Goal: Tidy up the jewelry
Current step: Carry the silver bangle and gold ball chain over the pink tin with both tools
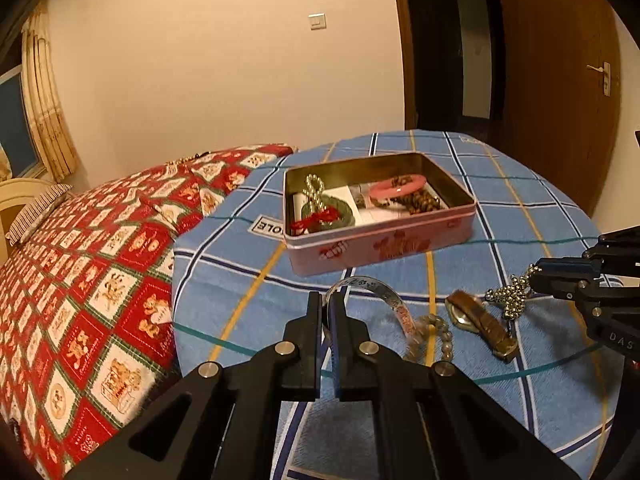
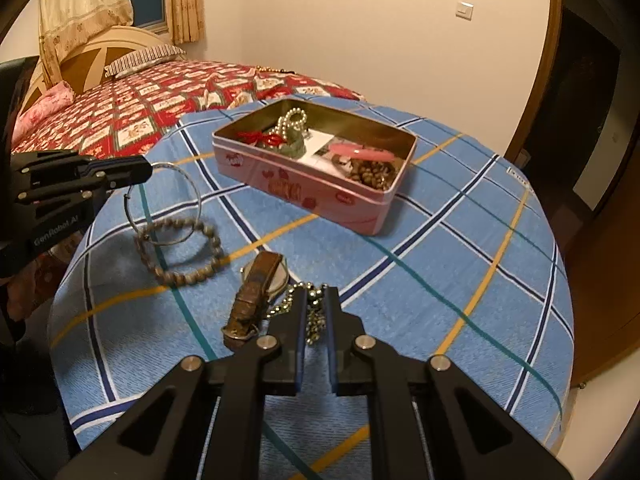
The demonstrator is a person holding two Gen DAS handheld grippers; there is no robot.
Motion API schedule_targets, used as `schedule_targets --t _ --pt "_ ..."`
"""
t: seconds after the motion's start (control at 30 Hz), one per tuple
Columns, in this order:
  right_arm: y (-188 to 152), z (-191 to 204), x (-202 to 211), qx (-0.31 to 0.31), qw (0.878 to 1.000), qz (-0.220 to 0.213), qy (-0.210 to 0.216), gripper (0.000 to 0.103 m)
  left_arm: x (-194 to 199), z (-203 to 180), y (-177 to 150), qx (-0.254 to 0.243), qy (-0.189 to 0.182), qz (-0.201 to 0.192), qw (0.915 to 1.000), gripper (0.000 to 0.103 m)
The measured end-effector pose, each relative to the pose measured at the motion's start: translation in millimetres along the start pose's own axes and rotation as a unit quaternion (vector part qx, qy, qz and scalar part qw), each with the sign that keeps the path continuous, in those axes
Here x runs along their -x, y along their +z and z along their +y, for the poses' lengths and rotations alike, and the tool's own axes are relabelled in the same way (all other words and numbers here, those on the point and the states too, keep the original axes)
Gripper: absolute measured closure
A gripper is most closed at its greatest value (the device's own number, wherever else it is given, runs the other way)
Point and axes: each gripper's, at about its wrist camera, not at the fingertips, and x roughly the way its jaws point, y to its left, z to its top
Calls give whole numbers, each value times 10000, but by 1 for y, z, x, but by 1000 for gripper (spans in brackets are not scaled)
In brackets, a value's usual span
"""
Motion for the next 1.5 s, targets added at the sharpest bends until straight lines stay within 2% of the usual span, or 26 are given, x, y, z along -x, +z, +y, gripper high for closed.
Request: schedule_targets --t 0.23,0.57,1.5 --pt "7 -2 11 -4 9999 -154 -41 92 11 -2 8 -106 200 -205 9995 101" --pt "15 -3 20 49 9994 -300 -141 92 8 7 21 -111 374 -258 9989 101" --pt "35 -7 22 152 9984 -497 -236 92 -5 8 39 -159 347 -263 9989 101"
